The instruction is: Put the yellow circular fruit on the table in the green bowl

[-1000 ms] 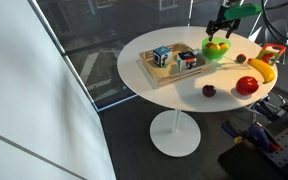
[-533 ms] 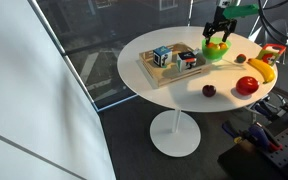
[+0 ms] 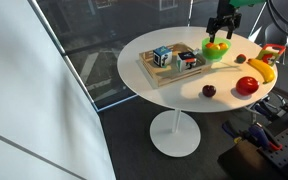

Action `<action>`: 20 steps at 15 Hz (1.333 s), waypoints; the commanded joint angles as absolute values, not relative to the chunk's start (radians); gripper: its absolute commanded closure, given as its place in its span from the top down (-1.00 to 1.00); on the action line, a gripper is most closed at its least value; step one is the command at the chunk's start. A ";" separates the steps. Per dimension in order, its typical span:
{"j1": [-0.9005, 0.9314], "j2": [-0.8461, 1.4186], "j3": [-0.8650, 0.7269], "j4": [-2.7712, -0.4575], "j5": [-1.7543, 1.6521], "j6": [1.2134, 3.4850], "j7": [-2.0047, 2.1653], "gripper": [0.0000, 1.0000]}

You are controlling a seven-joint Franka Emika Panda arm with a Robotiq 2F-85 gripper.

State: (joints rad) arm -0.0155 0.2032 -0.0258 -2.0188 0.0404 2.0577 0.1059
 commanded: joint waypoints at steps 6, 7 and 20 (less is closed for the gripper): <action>-0.001 0.035 -0.004 -2.072 0.044 1.858 0.087 1.00; 0.003 0.012 -0.002 -2.084 0.039 1.862 0.093 1.00; 0.013 -0.165 0.014 -2.188 0.041 1.935 0.093 1.00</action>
State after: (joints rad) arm 0.0162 -0.1650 0.0118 -2.1896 0.0404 1.9376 0.0932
